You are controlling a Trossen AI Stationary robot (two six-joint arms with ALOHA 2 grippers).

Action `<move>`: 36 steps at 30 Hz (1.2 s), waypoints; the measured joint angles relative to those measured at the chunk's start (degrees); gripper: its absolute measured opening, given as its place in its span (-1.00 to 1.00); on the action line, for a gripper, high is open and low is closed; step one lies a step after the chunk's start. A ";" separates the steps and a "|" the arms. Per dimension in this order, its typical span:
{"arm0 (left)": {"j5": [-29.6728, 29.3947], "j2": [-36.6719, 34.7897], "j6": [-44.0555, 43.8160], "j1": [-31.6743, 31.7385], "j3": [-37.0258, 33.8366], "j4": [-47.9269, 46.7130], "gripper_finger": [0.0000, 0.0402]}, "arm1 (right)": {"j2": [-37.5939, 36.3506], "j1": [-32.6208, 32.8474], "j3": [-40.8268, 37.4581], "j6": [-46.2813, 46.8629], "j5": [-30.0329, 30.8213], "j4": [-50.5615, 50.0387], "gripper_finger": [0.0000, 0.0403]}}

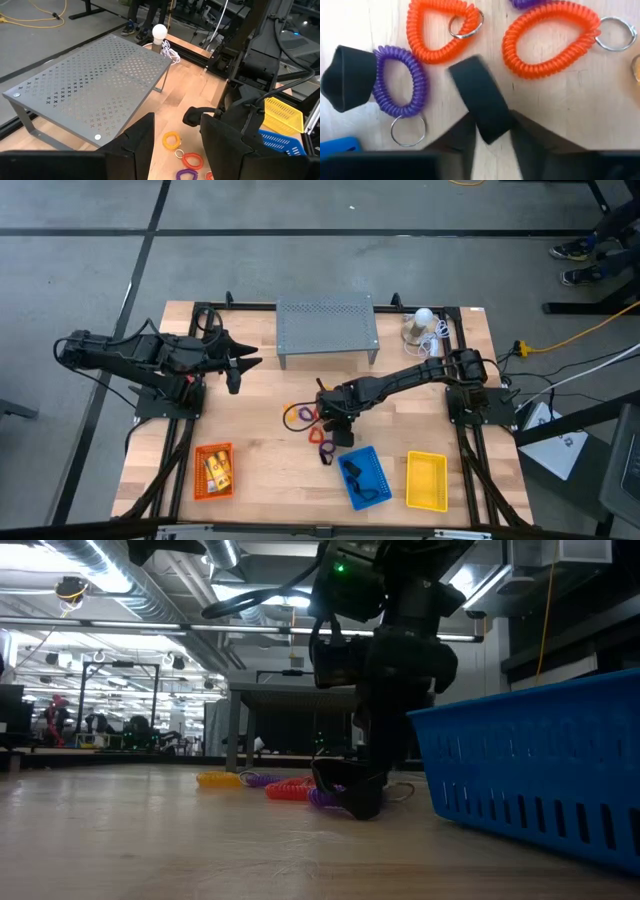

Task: Pick & Place Office Desk Supplies
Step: Put the black rubber band into the blue bin

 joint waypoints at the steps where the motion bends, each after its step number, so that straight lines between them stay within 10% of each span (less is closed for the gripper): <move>1: -0.02 0.00 0.01 0.02 0.00 0.00 -0.23 | 0.00 0.00 0.00 0.00 -0.02 0.15 -0.66; 5: -0.02 0.00 0.00 0.01 -0.01 -0.01 -0.23 | 0.00 0.00 0.00 1.15 -0.73 0.16 -0.95; 21: -0.20 0.00 0.66 0.00 0.01 -0.26 -0.23 | -14.43 0.98 -0.02 12.84 -3.74 -3.15 -0.99; 36: 7.56 2.78 0.42 0.02 0.01 -0.09 -0.23 | -22.37 17.70 -4.09 33.40 -3.40 -5.50 -1.00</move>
